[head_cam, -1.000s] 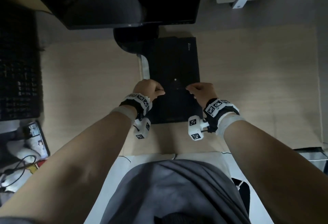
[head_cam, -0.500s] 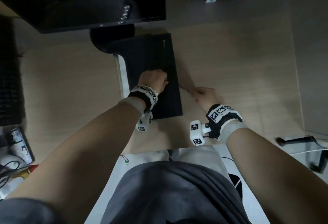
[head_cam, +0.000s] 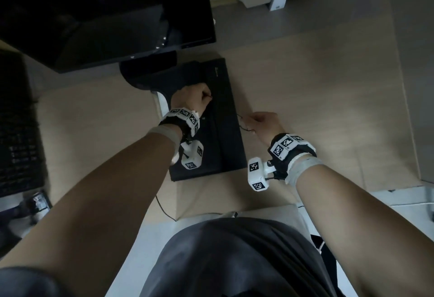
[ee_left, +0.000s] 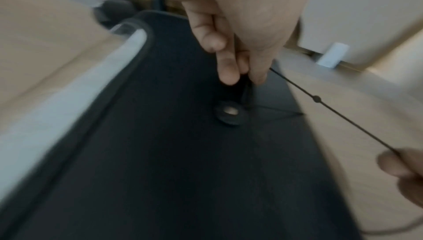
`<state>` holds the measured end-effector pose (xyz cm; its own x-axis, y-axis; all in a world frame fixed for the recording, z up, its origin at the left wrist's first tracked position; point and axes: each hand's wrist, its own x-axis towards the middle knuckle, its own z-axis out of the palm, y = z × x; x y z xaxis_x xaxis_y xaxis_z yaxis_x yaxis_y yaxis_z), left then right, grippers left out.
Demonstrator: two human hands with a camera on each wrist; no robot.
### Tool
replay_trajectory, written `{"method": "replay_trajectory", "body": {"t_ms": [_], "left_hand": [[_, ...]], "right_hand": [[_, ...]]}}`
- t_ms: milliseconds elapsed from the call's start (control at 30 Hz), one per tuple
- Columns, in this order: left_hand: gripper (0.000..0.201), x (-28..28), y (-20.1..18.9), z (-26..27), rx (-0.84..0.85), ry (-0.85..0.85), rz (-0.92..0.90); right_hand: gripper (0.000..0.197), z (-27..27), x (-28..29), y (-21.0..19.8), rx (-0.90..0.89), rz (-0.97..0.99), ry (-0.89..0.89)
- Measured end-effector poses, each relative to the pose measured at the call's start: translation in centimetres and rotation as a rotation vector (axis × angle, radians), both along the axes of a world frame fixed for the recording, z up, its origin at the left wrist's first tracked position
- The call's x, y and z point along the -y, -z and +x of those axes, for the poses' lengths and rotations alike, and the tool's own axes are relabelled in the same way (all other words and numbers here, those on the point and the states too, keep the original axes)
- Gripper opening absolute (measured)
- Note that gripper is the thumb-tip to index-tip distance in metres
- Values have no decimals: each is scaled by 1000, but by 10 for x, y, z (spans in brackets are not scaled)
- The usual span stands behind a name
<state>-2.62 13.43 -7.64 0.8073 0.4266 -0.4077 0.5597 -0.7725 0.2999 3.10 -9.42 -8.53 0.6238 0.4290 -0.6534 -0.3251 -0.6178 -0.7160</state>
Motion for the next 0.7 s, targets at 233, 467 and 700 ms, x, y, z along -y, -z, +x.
{"method": "replay_trajectory", "body": {"t_ms": [233,467,700], "left_hand": [[12,-46,15,-53,25,-44,-151],[10,-41,22,-93,23,169,-173],[11,0,12,-89,46,300,-76]], "right_hand": [[15,-27,-53,3,-15,4,-43],[12,-53,-53,11,39,-94,28],[15,-66,-31,13,77,-220,13]]}}
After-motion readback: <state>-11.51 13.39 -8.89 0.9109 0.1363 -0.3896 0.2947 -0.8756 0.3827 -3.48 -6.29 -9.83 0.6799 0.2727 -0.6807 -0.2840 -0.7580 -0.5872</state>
